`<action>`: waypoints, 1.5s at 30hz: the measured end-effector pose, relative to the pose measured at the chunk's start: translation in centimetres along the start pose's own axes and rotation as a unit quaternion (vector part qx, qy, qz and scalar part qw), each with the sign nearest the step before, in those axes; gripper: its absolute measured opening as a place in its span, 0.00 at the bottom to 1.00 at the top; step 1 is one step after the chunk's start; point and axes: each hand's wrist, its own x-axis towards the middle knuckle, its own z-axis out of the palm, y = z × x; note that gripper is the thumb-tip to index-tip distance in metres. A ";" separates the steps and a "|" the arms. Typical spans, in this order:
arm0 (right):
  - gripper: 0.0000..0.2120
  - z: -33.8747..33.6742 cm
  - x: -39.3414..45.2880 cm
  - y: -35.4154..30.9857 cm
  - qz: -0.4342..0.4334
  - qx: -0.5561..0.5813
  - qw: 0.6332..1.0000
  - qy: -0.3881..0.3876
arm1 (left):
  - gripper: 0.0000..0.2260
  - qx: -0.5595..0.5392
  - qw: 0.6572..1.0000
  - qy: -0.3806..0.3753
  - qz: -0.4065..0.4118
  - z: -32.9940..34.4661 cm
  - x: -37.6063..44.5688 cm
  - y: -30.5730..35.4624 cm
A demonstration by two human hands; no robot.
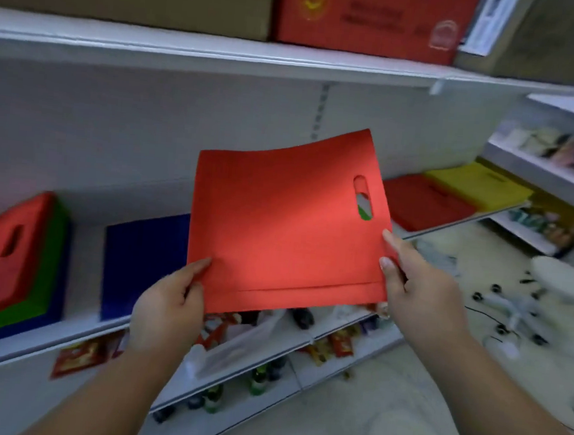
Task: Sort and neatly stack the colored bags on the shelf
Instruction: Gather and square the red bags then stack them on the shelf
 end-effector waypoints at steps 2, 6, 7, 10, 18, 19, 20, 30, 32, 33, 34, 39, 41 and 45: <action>0.20 -1.5 1.3 4.4 0.020 -0.006 1.000 0.012 | 0.18 0.002 1.000 -0.023 0.013 4.1 0.6 2.8; 0.20 -2.1 4.5 12.1 0.050 0.001 0.999 0.018 | 0.18 -0.002 0.998 -0.061 0.031 11.4 2.5 6.8; 0.20 -1.9 5.4 13.9 0.061 -0.002 0.998 0.018 | 0.18 -0.011 0.997 -0.067 0.032 13.2 3.3 7.6; 0.20 -1.3 8.3 18.7 0.102 0.002 0.995 0.013 | 0.18 -0.026 0.995 -0.088 0.037 19.1 6.4 10.1; 0.20 -3.7 17.9 30.1 0.149 -0.031 0.988 0.009 | 0.18 -0.046 0.986 -0.152 0.058 31.8 13.0 18.4; 0.20 -3.6 19.1 31.3 0.150 -0.028 0.988 0.010 | 0.18 -0.055 0.985 -0.151 0.064 33.0 13.8 19.5; 0.20 -3.5 20.3 32.5 0.151 -0.022 0.988 0.009 | 0.19 -0.056 0.985 -0.149 0.071 34.3 14.6 20.3; 0.21 0.8 36.0 45.7 0.009 0.048 0.990 -0.129 | 0.16 0.020 0.999 -0.018 -0.028 45.8 16.3 25.2; 0.21 1.5 39.1 47.7 -0.030 0.048 0.982 -0.180 | 0.17 0.070 0.996 0.005 -0.051 47.9 15.8 27.0; 0.22 1.8 40.5 48.6 -0.044 0.043 0.976 -0.207 | 0.17 0.106 0.993 0.005 -0.057 48.8 15.6 27.7; 0.22 2.1 41.7 49.5 -0.056 0.037 0.970 -0.235 | 0.18 0.138 0.988 0.006 -0.062 49.7 15.5 28.4; 0.23 4.2 45.8 52.1 -0.078 0.012 0.943 -0.324 | 0.18 0.252 0.963 -0.014 -0.097 53.5 14.9 30.0; 0.21 5.0 46.3 52.7 -0.097 -0.013 0.938 -0.332 | 0.18 0.290 0.950 -0.031 -0.108 54.4 14.5 30.5; 0.16 5.8 46.4 53.6 -0.127 -0.078 0.931 -0.334 | 0.19 0.355 0.928 -0.048 -0.103 55.4 14.2 31.4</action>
